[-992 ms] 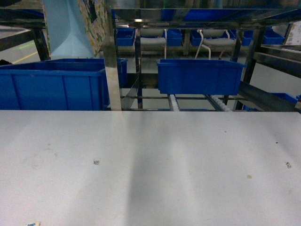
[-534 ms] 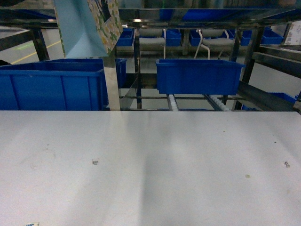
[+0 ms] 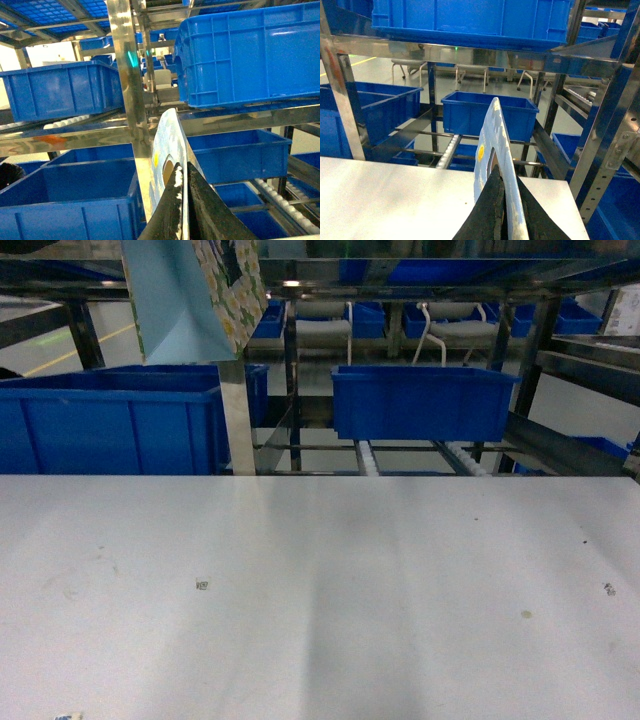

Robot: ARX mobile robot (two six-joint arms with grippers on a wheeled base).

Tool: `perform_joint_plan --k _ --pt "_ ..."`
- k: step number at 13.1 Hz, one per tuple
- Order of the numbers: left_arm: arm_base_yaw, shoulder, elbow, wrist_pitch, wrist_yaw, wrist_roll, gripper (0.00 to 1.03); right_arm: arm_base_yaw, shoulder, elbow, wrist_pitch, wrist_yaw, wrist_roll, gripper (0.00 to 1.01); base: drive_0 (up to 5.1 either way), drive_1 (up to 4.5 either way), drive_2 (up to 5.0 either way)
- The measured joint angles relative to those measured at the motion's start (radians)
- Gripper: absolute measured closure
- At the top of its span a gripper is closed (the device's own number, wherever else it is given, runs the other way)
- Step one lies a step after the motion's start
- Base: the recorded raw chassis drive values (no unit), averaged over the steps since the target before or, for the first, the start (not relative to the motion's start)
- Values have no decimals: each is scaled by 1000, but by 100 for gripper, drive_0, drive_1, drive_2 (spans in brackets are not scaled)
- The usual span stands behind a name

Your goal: Move flower gift bag to table near conveyor

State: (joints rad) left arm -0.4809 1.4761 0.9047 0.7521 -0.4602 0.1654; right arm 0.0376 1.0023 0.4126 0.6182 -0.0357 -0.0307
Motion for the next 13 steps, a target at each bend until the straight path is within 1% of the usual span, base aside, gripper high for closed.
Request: perform_joint_plan --k 1,3,5,6,7,8,9,10,11,12,13 --pt "0 0 0 0 0 0 101 -21 130 2 100 -22 0 99 0 0 0" --pt "0 0 0 0 0 0 101 -40 320 5 229 -45 2 99 0 0 0" --pt "0 0 0 0 0 0 101 -80 526 16 391 -81 23 99 0 0 0" --pt "0 0 0 0 0 0 101 -107 652 37 437 -98 31 99 0 0 0" --pt "0 0 0 0 0 0 101 -133 745 61 460 -113 39 99 0 0 0" --pt "0 0 0 0 0 0 101 -145 809 91 486 -129 39 99 0 0 0" --pt "0 0 0 0 0 0 101 -151 847 101 502 -144 42 99 0 0 0" --pt "0 0 0 0 0 0 101 -151 871 101 513 -148 47 99 0 0 0" --pt "0 0 0 0 0 0 101 -151 913 96 556 -159 61 99 0 0 0" --pt "0 0 0 0 0 0 101 -156 941 81 573 -172 65 99 0 0 0" --pt "0 0 0 0 0 0 101 -155 952 60 592 -172 68 99 0 0 0"
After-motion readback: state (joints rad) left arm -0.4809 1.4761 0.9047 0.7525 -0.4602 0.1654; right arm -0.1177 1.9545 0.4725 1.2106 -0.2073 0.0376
